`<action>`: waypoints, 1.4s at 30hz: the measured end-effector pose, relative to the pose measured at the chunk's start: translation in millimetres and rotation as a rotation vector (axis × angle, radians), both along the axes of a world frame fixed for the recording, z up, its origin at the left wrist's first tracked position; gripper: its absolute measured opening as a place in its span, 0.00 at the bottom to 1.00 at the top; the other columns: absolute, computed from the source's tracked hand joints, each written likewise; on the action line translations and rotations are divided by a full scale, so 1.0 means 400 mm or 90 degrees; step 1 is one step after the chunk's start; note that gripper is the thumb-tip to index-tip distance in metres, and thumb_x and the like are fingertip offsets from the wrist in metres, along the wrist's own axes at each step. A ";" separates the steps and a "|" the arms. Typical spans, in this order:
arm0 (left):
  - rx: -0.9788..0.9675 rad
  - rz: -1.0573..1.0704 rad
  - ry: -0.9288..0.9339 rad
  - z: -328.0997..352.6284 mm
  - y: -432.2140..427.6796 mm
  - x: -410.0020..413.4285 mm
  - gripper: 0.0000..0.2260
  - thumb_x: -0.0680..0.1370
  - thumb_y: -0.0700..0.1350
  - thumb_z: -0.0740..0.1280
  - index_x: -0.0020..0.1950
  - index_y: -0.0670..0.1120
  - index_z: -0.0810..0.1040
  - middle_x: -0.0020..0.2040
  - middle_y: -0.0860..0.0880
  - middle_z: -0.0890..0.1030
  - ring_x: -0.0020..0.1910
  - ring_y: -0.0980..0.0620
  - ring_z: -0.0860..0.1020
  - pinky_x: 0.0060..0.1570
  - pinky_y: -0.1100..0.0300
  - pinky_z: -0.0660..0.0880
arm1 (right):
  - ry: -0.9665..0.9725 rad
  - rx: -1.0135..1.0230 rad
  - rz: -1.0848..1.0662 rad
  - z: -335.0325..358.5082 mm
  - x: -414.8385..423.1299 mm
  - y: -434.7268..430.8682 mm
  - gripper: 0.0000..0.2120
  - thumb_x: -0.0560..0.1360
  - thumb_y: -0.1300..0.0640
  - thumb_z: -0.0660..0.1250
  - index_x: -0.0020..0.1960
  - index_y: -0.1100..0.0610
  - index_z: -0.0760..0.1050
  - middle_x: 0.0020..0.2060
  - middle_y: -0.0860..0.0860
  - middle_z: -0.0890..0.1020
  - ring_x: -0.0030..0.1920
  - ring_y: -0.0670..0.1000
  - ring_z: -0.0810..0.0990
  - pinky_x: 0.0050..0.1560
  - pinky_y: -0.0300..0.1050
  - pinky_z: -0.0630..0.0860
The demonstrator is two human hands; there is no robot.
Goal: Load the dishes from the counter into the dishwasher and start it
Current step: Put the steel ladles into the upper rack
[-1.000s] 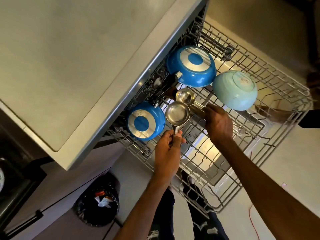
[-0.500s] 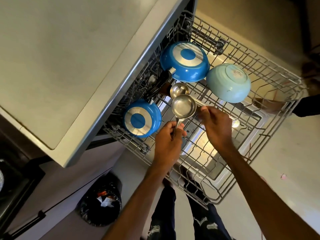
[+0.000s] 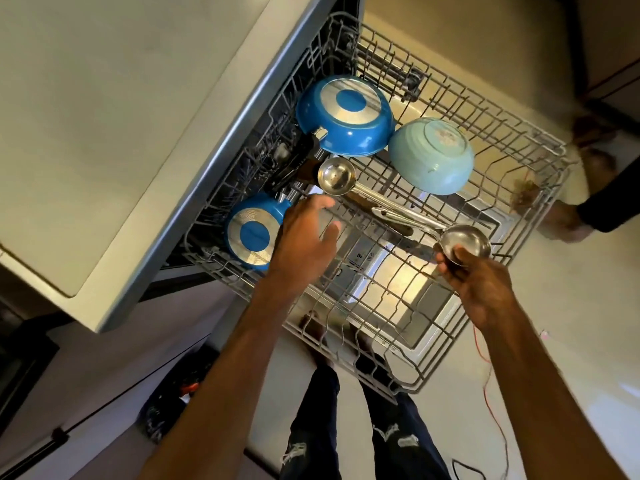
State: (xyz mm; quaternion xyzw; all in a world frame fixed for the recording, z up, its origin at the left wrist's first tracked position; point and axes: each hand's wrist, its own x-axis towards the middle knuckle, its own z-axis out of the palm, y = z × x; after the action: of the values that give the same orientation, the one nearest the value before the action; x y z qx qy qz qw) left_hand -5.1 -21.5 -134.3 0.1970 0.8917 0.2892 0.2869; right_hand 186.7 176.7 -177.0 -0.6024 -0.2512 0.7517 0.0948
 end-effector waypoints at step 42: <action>0.075 0.001 -0.149 -0.062 -0.051 0.152 0.09 0.81 0.45 0.62 0.58 0.48 0.80 0.53 0.54 0.83 0.50 0.60 0.80 0.48 0.59 0.81 | -0.307 0.950 0.906 -0.156 -0.310 -0.085 0.18 0.75 0.64 0.72 0.64 0.60 0.75 0.54 0.60 0.83 0.54 0.61 0.81 0.54 0.57 0.80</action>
State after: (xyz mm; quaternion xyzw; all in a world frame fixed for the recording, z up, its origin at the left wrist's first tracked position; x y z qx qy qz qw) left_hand 55.6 -42.0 -159.1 0.1779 0.8338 0.3623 0.3766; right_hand 62.5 142.8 -239.5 -0.2389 -0.9565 0.1501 -0.0737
